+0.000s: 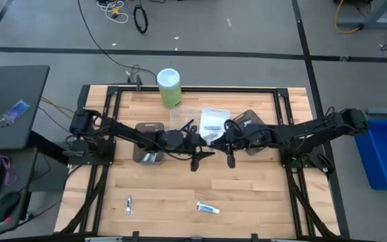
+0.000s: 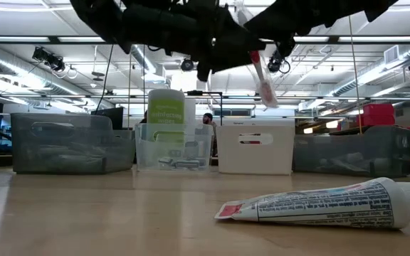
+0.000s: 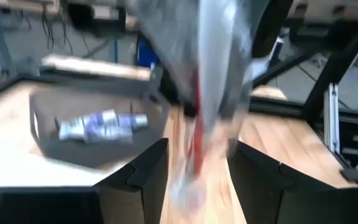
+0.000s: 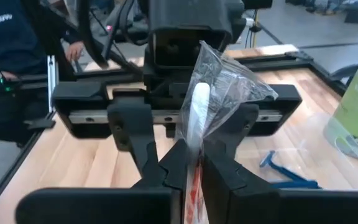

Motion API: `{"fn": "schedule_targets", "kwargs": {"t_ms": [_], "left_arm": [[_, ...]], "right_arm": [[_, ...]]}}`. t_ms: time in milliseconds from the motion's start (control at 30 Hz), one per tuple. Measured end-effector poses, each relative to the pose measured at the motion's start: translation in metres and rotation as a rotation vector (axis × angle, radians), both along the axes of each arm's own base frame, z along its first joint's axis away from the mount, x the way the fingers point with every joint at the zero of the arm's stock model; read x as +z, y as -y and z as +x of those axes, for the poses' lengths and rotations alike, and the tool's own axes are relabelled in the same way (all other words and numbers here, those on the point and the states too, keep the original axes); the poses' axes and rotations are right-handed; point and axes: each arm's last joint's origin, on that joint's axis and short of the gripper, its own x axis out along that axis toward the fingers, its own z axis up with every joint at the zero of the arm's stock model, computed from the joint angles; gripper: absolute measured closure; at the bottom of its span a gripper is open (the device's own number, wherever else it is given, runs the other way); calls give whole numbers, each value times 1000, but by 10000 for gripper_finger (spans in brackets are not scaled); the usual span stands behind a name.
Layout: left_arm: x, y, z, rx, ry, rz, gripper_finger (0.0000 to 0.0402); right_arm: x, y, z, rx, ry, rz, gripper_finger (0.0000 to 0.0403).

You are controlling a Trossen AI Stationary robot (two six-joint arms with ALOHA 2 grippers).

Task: Pick & Place Travel size toiletries
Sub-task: Put the orange toothbrush into the left black bin

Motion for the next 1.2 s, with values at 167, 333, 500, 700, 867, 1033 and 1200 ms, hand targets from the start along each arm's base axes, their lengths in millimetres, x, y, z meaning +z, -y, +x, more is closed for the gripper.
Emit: {"fn": "schedule_targets", "kwargs": {"t_ms": [167, 333, 500, 700, 867, 1033, 1200], "left_arm": [[3, -2, 1, 26, 18, 29, 232], [4, -2, 1, 32, 21, 23, 249], [4, -2, 1, 31, 25, 22, 323], [3, -2, 1, 35, 17, -5, 370], [1, -2, 0, 40, -1, -18, 364], [-5, -3, -5, 58, -114, -64, 369], [8, -6, -26, 140, -260, -79, 369]], "right_arm": [[4, 0, 1, -1, 44, 5, 368], [5, 0, 2, -1, 55, 6, 368], [5, 0, 2, -5, 55, 15, 367], [4, 0, 1, -11, 37, 29, 344], [-1, 0, 0, -20, -7, 12, 307], [-8, 4, -3, -120, -86, -36, 267], [-13, 6, -6, -163, -136, -63, 236]]}}
